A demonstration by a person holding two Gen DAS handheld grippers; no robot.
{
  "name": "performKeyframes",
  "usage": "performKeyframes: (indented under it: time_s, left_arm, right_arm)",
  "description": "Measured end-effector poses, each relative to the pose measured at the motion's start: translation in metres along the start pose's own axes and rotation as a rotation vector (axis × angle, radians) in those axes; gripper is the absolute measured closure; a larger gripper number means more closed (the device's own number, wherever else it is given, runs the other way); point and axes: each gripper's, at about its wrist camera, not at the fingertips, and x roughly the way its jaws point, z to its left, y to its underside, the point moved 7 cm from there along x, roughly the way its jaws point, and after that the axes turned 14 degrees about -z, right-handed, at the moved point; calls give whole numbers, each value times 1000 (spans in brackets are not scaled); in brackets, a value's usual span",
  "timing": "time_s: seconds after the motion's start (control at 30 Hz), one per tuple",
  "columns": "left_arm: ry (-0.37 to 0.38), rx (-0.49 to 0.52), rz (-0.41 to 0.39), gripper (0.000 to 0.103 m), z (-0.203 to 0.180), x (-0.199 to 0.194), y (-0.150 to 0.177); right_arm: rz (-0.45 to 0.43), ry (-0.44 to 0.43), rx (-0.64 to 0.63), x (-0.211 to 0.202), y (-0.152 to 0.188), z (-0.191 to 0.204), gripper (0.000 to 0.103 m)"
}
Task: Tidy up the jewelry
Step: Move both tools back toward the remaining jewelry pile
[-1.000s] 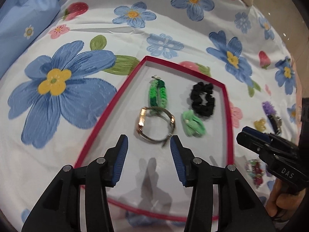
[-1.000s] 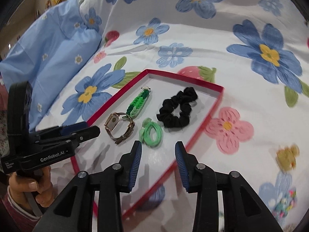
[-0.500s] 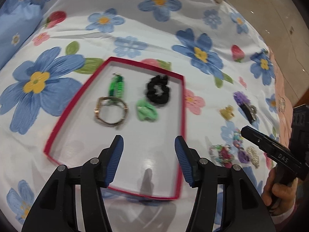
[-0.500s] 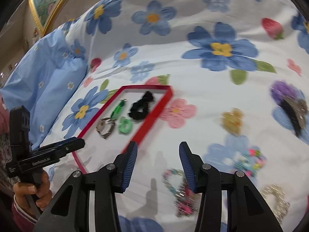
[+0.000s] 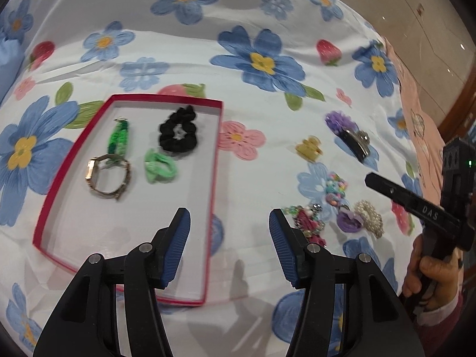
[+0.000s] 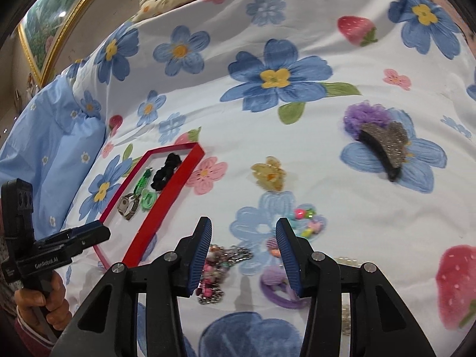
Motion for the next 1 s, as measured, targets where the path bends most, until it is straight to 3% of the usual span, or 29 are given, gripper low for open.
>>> performKeyframes:
  time_s: [0.53,1.0]
  left_arm:
    - [19,144,115,49,-42,49,22]
    - [40,243,212,49,-57,86,40]
  right_arm:
    - [7,-3,26,6,-9,-22,56]
    - [110,-36,-72,69,-14,-21,56]
